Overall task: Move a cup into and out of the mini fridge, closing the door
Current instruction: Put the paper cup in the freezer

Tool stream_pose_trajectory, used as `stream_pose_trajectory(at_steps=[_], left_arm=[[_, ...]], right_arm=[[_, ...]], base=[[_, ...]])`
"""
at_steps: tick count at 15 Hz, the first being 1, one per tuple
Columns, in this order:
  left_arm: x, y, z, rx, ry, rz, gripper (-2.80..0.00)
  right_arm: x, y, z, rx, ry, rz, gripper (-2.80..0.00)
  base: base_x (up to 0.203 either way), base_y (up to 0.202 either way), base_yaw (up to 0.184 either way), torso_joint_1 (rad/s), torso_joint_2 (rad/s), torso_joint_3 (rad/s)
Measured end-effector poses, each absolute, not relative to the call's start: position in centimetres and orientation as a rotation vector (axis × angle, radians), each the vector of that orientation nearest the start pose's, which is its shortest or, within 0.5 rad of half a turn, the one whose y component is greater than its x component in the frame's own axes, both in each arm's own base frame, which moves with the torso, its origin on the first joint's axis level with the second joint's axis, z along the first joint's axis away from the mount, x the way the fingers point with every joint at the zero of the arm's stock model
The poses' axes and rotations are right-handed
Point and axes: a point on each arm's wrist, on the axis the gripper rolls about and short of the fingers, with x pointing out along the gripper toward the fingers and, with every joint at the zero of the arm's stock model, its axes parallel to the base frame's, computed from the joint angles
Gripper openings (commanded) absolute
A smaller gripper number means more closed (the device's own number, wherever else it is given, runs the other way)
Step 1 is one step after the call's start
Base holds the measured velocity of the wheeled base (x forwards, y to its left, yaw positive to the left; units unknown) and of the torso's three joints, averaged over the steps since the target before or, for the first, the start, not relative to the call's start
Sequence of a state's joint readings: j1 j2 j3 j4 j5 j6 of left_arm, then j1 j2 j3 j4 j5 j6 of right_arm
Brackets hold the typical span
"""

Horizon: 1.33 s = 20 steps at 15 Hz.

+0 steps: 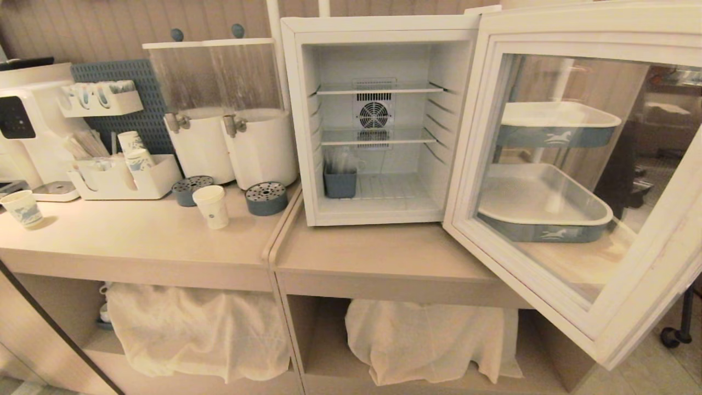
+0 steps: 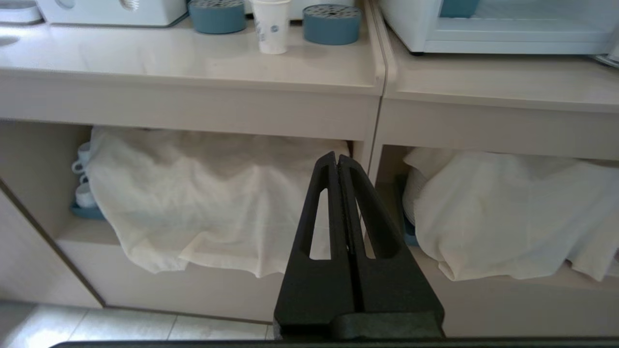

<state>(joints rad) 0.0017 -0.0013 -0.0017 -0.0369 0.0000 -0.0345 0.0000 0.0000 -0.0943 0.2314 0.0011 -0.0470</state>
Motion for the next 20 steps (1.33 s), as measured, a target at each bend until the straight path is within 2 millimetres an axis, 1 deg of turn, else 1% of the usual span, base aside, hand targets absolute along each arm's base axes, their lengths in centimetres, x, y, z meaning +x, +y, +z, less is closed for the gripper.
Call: stream_pose_trajectory(at_steps=[20], left_arm=[[-2.31, 0.0, 7.95, -0.035, -0.038, 0.002, -2.8]], right_arm=[[-3.17, 0.0, 7.79, -0.048, 0.136, 0.004, -2.8]], base=[[0.0, 0.188, -0.004, 0.002, 0.0, 0.003]])
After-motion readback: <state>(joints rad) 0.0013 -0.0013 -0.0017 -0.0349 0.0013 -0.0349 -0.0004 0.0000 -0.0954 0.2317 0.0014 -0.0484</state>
